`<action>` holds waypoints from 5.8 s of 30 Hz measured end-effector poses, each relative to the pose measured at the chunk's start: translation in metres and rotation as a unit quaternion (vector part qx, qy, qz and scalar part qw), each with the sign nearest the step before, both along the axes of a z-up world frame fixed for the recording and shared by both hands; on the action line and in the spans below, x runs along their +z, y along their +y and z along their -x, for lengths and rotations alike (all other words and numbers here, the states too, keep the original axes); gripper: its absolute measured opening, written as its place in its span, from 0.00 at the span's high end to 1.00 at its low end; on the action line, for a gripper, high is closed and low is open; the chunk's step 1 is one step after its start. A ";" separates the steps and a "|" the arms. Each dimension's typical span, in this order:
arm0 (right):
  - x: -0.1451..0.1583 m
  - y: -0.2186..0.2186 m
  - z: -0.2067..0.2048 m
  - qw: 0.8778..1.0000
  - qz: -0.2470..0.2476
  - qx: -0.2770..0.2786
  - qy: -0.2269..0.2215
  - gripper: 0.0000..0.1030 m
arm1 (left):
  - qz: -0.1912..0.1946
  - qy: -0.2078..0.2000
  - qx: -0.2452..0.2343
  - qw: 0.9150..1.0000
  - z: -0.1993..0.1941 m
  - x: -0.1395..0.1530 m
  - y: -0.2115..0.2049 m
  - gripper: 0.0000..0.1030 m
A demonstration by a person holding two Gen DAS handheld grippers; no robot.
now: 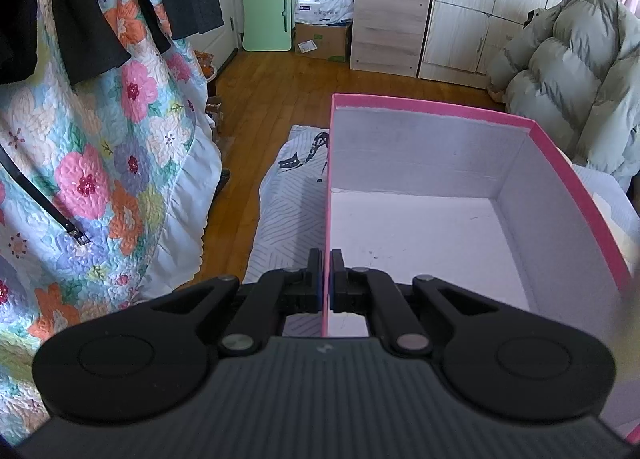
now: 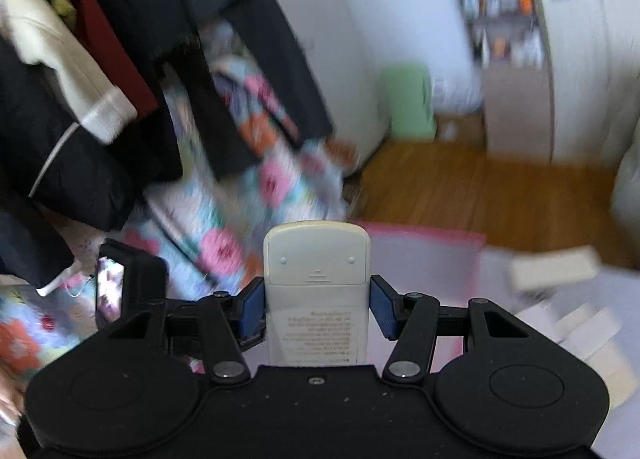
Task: Organize rigid objects
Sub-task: 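Lower the cream remote into the pink box and open the right gripper, then grasp the white remote with red text with the right gripper and lift, then place the white remote into the pink box beside the cream remote, release, then grasp the silver keys on the ring with the right gripper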
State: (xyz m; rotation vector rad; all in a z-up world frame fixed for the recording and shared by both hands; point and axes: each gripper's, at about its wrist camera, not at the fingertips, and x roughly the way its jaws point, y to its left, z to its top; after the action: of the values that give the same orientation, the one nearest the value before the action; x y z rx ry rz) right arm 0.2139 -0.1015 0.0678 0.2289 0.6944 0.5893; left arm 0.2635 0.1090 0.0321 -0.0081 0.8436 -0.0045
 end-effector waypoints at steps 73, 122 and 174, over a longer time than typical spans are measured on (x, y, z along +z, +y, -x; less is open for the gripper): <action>-0.156 -0.076 0.006 0.976 0.165 -0.088 0.109 0.40 | 0.011 -0.014 0.008 1.000 0.003 -0.002 0.001 0.98; -0.028 0.036 -0.033 0.996 0.078 0.014 0.035 0.41 | 0.020 -0.004 0.018 1.000 -0.001 -0.003 0.005 0.98; -0.084 -0.132 0.032 0.982 0.130 -0.123 0.059 0.40 | 0.029 0.040 0.051 0.997 -0.027 0.003 0.002 0.96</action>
State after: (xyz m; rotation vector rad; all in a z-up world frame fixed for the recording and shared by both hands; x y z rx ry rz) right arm 0.1816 -0.2332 -0.0162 0.1033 0.8361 0.2460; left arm 0.2901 0.1108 0.0352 -0.1061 0.9214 0.0686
